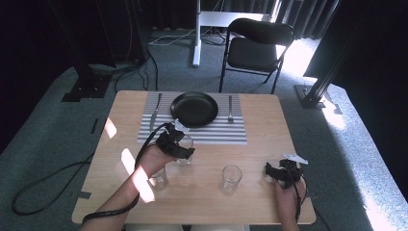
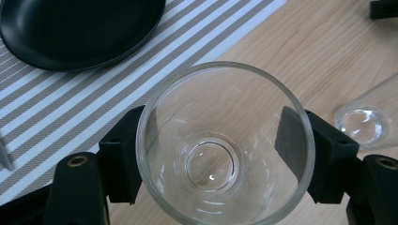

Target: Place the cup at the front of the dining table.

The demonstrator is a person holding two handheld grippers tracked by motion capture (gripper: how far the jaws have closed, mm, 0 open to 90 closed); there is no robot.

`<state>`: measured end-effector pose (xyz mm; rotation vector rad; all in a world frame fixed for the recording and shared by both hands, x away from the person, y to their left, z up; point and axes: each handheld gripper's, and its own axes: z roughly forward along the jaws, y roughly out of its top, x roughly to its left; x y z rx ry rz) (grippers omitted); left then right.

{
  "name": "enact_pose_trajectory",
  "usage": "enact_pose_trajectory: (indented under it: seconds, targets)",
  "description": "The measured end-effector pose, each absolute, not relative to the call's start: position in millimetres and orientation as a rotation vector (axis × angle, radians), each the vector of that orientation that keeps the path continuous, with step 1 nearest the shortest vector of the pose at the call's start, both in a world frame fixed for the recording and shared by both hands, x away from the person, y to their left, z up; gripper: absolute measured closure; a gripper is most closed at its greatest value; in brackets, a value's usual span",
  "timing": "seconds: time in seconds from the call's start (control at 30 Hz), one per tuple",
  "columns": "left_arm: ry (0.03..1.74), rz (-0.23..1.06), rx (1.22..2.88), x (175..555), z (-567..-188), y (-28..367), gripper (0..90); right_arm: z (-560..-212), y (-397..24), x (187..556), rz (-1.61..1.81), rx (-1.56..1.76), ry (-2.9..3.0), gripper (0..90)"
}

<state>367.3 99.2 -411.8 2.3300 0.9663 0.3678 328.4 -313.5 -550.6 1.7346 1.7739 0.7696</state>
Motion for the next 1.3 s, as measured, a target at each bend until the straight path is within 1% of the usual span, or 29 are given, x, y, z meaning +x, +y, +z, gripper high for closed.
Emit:
enact_pose_trajectory:
  seconds: [0.13, 0.27, 0.47, 1.3]
  targets:
    - [1.006, 0.397, 2.324, 374, -416, 104, 28.6, -551, -314, 328, 0.769, 1.734, 1.775, 11.8]
    - [1.049, 0.386, 2.311, 381, -421, 112, 28.6, -551, -313, 328, 0.769, 1.735, 1.774, 11.9]
    - [1.090, 0.402, 2.304, 388, -422, 123, 28.6, -551, -313, 328, 0.770, 1.738, 1.773, 11.9]
    - [1.242, 0.478, 2.215, 426, -407, 149, 28.6, -551, -313, 328, 0.769, 1.737, 1.774, 11.9]
